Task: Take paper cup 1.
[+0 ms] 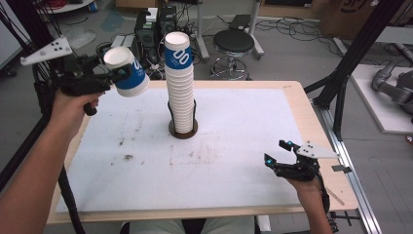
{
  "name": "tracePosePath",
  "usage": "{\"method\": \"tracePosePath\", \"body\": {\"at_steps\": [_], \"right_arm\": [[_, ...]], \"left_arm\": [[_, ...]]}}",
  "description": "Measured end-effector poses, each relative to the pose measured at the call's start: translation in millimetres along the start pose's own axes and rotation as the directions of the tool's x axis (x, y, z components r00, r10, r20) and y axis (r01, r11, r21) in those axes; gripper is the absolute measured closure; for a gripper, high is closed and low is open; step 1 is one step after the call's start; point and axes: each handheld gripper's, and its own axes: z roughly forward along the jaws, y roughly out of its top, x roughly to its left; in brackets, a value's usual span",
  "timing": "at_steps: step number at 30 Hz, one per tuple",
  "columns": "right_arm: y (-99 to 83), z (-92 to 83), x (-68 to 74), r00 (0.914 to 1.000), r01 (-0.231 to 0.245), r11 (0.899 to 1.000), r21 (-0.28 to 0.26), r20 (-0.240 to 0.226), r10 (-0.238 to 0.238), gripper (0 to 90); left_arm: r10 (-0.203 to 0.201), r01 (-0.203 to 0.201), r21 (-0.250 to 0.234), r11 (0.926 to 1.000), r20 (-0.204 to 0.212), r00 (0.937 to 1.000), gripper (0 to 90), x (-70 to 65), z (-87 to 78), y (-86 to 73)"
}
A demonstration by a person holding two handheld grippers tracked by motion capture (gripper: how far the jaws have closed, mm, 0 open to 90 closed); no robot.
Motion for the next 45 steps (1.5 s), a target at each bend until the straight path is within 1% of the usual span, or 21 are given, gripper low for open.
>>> {"method": "tracePosePath", "body": {"at_steps": [1,2,3,4,5,7,9,10,13,14,16,19,22,25,26,29,31,34,37,38,45], "right_arm": [[0.1,0.5,0.1,1.0000,0.004,1.000,0.001,-0.002,-0.004,20.2],[0.2,1.0,0.6,1.0000,0.003,1.000,0.003,-0.003,-0.003,20.2],[0.3,1.3,0.7,1.0000,0.006,1.000,0.002,-0.004,-0.006,20.2],[0.3,1.3,0.7,1.0000,0.006,1.000,0.002,-0.004,-0.006,20.2],[0.6,1.8,1.3,1.0000,0.006,1.000,0.004,-0.005,-0.006,20.2],[0.6,2.0,1.2,1.0000,0.009,1.000,0.004,-0.004,-0.009,20.2],[0.7,2.3,2.0,1.0000,0.005,1.000,0.007,-0.006,-0.005,20.2],[0.7,2.6,2.2,0.9999,0.007,1.000,0.007,-0.009,-0.007,20.2],[0.8,3.1,2.8,0.9998,0.016,1.000,0.009,-0.011,-0.016,20.2],[0.8,3.1,2.8,0.9998,0.016,1.000,0.009,-0.011,-0.016,20.2],[0.8,3.0,2.9,0.9998,0.018,1.000,0.009,-0.009,-0.017,20.2],[0.6,4.1,3.2,0.9995,0.019,1.000,0.019,-0.026,-0.019,20.2],[0.5,5.4,3.6,0.9991,0.020,1.000,0.021,-0.038,-0.019,20.2],[0.8,6.0,3.6,0.9990,0.015,1.000,0.023,-0.043,-0.014,20.2],[1.2,8.1,3.6,0.9981,0.018,1.000,0.026,-0.059,-0.017,20.2],[2.8,11.6,5.2,0.9971,0.023,0.999,0.032,-0.074,-0.021,20.2],[4.5,14.3,6.0,0.9965,0.030,0.999,0.028,-0.080,-0.027,20.2],[5.8,17.4,6.7,0.9950,0.028,0.999,0.035,-0.097,-0.024,20.2],[6.5,20.7,7.9,0.9931,0.041,0.998,0.039,-0.111,-0.037,20.2],[6.5,20.6,8.5,0.9927,0.045,0.998,0.040,-0.114,-0.040,20.2],[7.8,21.9,11.1,0.9871,0.065,0.997,0.033,-0.148,-0.060,20.2]], "left_arm": [[0.008,-0.008,0.009,0.9999,0.005,1.0000,29.0,-2.1,-0.2,-5.1],[0.010,-0.011,0.017,0.9998,0.020,0.9997,29.0,-5.8,-0.4,-14.1],[0.007,-0.007,0.021,0.9997,0.029,0.9996,29.0,-8.5,-0.3,-20.6],[0.007,-0.007,0.021,0.9997,0.029,0.9996,29.0,-8.5,-0.3,-20.6],[0.005,-0.006,0.025,0.9997,0.042,0.9991,29.0,-13.0,0.4,-31.2],[0.010,-0.012,0.032,0.9994,0.058,0.9983,29.0,-16.7,1.4,-41.9],[0.021,-0.024,0.042,0.9988,0.059,0.9980,29.0,-19.4,2.6,-52.2],[0.013,-0.017,0.049,0.9987,0.069,0.9976,29.0,-20.5,3.8,-60.0],[0.001,-0.006,0.069,0.9976,0.074,0.9973,29.0,-23.8,6.2,-77.7],[0.001,-0.006,0.069,0.9976,0.074,0.9973,29.0,-23.8,6.2,-77.7],[-0.008,0.003,0.068,0.9977,0.079,0.9968,29.0,-25.8,7.2,-87.7],[-0.009,0.002,0.075,0.9972,0.093,0.9956,29.1,-30.0,10.1,-103.6],[0.008,-0.017,0.093,0.9956,0.097,0.9952,29.1,-33.4,12.7,-111.7],[0.012,-0.022,0.099,0.9948,0.101,0.9948,29.1,-35.4,14.0,-115.6],[0.018,-0.029,0.109,0.9936,0.103,0.9946,29.1,-38.0,15.2,-119.9],[0.011,-0.023,0.103,0.9944,0.111,0.9937,29.1,-43.1,17.3,-126.8],[0.004,-0.016,0.105,0.9943,0.115,0.9933,29.1,-44.8,19.1,-131.3],[-0.006,-0.007,0.109,0.9940,0.123,0.9924,29.1,-46.1,21.4,-135.3],[-0.008,-0.007,0.114,0.9935,0.130,0.9915,29.1,-48.5,24.6,-140.0],[-0.017,0.003,0.110,0.9939,0.131,0.9913,29.1,-49.9,25.8,-141.4],[-0.011,-0.005,0.109,0.9941,0.147,0.9890,29.1,-56.3,31.3,-141.6]]}}
